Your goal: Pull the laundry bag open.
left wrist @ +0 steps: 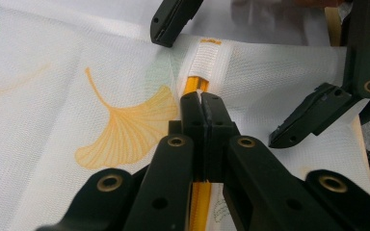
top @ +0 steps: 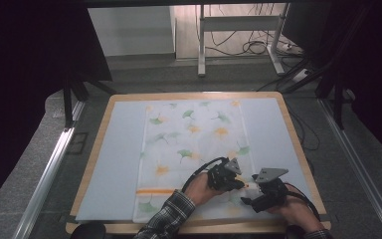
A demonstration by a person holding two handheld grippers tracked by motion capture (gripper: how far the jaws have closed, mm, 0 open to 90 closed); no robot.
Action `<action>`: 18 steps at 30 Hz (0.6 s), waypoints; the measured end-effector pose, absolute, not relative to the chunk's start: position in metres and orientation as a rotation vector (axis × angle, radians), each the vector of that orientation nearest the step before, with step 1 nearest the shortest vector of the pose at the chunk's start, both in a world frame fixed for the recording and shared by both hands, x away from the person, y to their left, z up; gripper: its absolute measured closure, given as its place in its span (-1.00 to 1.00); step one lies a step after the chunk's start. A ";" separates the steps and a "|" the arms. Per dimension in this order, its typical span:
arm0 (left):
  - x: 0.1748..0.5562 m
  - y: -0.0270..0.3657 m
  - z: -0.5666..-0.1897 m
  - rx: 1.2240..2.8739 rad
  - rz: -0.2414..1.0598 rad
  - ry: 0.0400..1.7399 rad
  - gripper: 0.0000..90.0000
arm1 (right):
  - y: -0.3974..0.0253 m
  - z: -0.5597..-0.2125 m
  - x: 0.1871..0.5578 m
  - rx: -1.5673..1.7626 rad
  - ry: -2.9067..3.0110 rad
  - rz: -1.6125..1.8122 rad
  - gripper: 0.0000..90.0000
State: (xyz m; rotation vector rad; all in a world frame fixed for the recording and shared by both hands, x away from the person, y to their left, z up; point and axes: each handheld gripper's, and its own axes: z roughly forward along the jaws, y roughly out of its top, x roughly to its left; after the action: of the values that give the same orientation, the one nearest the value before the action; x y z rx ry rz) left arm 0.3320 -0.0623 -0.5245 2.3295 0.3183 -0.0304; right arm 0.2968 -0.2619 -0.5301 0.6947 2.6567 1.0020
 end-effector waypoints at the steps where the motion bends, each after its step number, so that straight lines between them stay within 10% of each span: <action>1: 0.332 -0.062 -0.524 2.331 -0.028 0.316 1.00 | -0.262 -0.530 0.297 0.694 2.656 1.002 -0.82; 18: 0.328 -0.052 -0.521 2.341 -0.017 0.324 1.00 | -0.262 -0.530 0.296 0.699 2.655 1.000 -0.81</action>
State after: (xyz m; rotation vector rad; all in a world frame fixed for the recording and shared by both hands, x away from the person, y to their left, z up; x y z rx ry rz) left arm 0.3282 -0.0524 -0.5207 2.3413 0.3238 -0.0165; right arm 0.2964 -0.2618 -0.5301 0.6992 2.6551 0.9997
